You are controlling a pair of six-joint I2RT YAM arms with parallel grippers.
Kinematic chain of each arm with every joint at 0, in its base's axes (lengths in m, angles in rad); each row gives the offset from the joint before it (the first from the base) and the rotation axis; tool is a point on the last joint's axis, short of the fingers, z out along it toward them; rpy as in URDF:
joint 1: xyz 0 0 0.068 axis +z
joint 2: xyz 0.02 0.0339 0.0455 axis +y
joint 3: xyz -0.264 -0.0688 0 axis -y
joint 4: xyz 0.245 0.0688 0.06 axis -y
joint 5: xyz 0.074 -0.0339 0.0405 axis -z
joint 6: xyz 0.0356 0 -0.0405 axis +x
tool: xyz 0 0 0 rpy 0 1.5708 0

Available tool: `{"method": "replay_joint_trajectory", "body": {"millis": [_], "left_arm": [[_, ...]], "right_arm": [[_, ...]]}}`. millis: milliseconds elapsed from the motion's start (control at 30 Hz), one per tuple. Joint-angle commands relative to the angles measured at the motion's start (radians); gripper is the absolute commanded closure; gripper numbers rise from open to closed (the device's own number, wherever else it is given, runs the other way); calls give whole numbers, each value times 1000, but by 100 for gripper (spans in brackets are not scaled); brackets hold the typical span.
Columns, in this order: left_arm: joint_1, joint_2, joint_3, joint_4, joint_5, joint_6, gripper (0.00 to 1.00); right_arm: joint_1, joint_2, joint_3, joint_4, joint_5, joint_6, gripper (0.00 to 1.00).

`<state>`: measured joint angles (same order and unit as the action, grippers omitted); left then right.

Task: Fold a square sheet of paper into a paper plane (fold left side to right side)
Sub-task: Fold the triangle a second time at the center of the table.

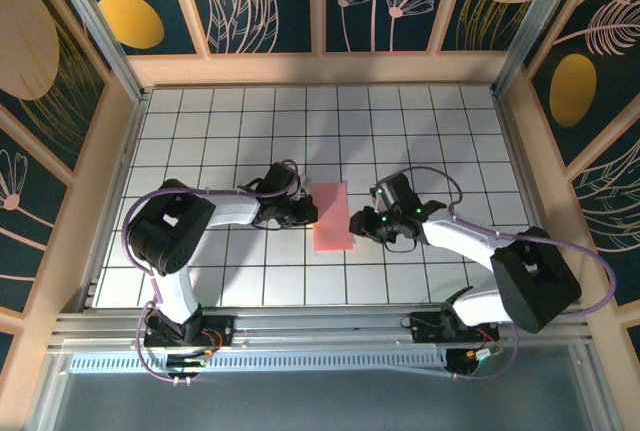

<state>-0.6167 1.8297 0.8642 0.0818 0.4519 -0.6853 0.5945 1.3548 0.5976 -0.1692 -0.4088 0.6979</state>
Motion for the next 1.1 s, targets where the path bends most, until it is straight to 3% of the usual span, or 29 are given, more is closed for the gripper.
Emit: {"method": "replay_joint_trajectory", "body": {"millis": [0, 1067], "left_arm": [[-7, 3, -14, -79, -45, 12, 100], [-8, -3, -17, -79, -51, 13, 100]], "right_arm": [[0, -11, -52, 13, -64, 44, 63], [24, 125, -96, 307, -128, 143, 65]]}}
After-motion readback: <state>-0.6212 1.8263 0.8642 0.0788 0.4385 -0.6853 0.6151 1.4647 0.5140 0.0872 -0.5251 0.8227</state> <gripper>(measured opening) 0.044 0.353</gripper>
